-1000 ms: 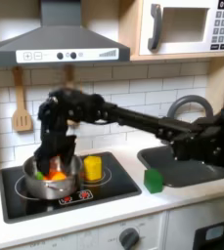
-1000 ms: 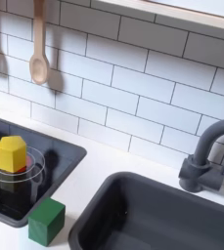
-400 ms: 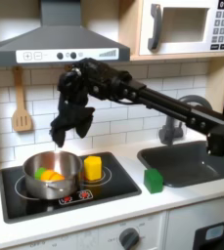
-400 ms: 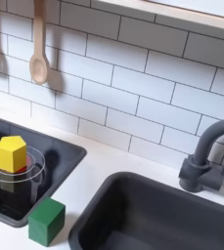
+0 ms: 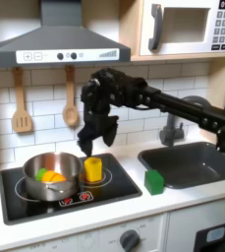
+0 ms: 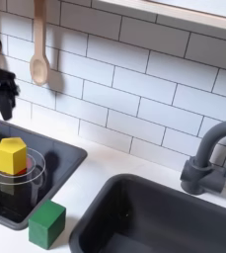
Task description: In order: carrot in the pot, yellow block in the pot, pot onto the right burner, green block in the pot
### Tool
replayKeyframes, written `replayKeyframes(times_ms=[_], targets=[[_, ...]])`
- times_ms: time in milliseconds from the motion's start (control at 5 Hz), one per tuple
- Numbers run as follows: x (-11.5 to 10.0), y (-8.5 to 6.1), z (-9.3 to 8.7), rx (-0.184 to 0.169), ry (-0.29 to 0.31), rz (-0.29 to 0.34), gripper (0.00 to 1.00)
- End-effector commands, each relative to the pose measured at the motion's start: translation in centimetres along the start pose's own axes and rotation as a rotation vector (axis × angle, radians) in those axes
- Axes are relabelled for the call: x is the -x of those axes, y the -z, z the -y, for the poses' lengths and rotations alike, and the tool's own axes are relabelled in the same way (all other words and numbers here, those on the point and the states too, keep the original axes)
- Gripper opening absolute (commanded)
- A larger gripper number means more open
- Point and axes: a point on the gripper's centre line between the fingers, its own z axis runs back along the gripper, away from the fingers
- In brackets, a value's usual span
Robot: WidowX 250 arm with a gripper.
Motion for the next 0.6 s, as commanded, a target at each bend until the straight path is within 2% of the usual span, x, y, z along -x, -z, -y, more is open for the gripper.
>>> replayKeyframes(times_ms=[0, 200, 400], targets=[[2.1, 2.5, 1.6, -0.026, -0.021, -0.061, 1.00], [2.7, 2.8, 2.7, -0.079, -0.120, -0.052, 1.00], [2.9, 3.4, 3.0, -0.093, -0.234, -0.074, 1.00]])
